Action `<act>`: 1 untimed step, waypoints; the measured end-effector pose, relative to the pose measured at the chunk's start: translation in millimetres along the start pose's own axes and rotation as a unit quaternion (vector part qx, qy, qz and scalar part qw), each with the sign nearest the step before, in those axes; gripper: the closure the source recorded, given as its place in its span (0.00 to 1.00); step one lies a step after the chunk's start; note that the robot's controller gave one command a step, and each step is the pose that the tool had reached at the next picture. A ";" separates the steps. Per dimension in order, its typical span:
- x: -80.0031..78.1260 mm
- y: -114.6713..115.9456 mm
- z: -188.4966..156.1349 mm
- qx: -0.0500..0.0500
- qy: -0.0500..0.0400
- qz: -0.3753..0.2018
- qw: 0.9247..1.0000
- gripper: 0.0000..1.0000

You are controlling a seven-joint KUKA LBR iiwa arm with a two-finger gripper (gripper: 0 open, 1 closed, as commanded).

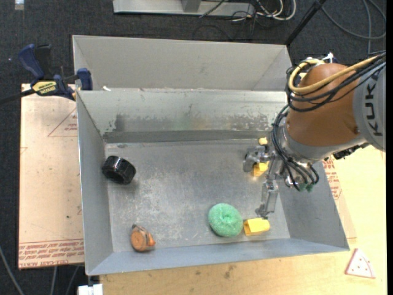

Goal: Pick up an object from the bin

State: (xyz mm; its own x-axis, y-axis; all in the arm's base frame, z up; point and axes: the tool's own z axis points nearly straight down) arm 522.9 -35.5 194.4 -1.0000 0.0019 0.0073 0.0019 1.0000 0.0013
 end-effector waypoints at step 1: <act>-1.7 0.1 -3.9 0.000 -0.004 -0.001 1.000 0.00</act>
Offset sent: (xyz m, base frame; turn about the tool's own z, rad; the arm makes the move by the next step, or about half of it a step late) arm -0.0409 -0.0087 -0.0765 0.0114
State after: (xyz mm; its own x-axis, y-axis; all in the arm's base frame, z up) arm 524.6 -35.4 198.2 -1.0000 0.0006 -0.0004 0.0006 1.0000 0.0006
